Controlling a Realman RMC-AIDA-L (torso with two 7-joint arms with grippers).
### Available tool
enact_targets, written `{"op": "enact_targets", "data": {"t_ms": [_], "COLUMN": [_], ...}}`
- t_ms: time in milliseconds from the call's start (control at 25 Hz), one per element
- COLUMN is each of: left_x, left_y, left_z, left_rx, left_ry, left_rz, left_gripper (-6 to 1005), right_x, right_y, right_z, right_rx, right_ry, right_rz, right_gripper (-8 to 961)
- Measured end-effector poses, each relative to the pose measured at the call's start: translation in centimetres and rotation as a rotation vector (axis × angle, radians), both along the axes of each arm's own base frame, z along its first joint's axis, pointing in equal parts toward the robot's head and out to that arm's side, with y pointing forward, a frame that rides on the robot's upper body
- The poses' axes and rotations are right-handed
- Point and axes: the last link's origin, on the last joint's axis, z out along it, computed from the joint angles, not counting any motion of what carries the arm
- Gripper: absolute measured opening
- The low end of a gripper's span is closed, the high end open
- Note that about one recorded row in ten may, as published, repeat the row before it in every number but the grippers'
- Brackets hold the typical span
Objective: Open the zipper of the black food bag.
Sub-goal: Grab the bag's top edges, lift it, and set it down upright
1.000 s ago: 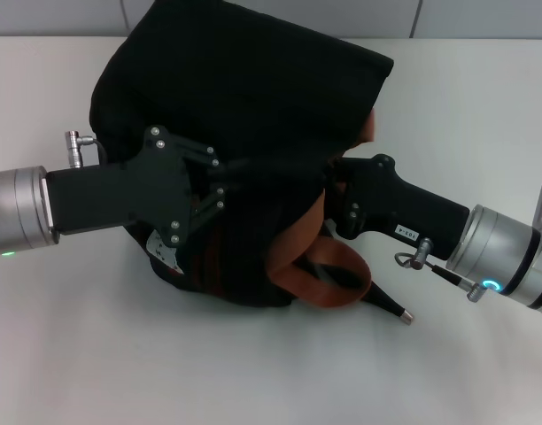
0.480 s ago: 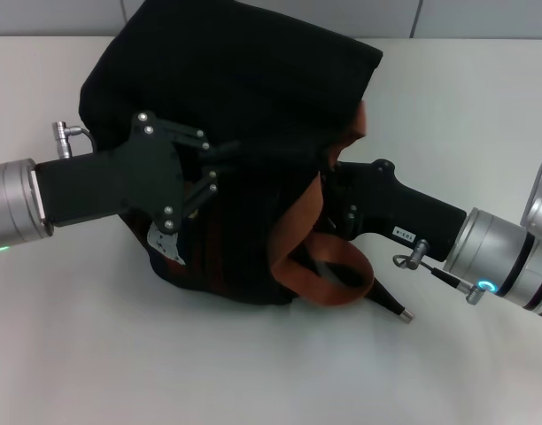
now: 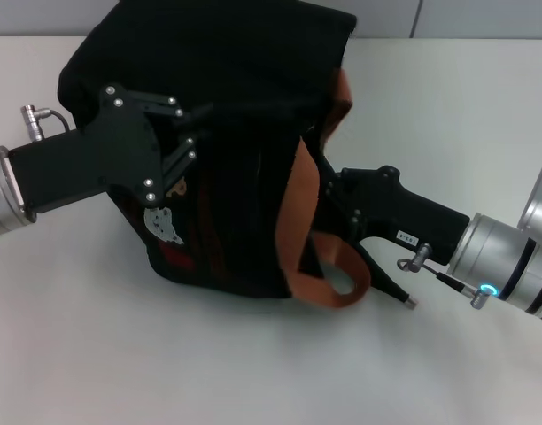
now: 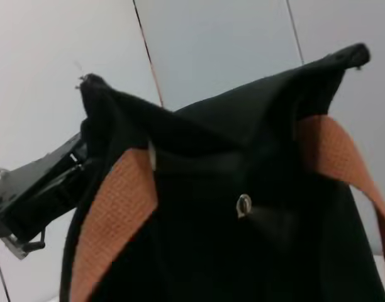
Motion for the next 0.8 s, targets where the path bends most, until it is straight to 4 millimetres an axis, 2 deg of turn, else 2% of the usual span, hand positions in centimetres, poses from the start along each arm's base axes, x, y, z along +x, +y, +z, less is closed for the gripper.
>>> {"op": "enact_targets", "data": {"t_ms": [320,360,480,520,680,720,800], "left_x": [0.0,0.0,0.0,-0.1,-0.1,-0.1,0.0], "left_y": [0.0,0.0,0.0,0.0,0.2,0.3,0.4], "left_z": [-0.3,-0.4,-0.5,-0.6,-0.7,-0.6,-0.6], "left_rx": [-0.008,-0.012,-0.014,-0.014,-0.015,-0.019,-0.022], "left_ry": [0.004,-0.002,-0.005,-0.005,-0.007,-0.017,-0.024], "left_rz": [0.004,0.009,0.014,0.017,0.032,0.043,0.049], "left_gripper": [84,84,84,84,84,84,84], "right_x": [-0.3,-0.2,-0.2,-0.3,-0.6,-1.2,-1.7], "right_y": [-0.2,-0.6,-0.8,-1.3,-1.9,-2.2,-2.5], "right_z": [0.1,0.2,0.3,0.4,0.1,-0.1,-0.5], "right_rx": [0.049,0.109,0.133,0.224,0.346,0.425,0.469], "right_ry": [0.004,-0.005,-0.007,-0.006,-0.027,-0.047,-0.066], "right_rz": [0.026,0.062,0.074,0.089,0.091,0.093,0.098], "right_gripper": [0,16,62,78,140,156,191]}}
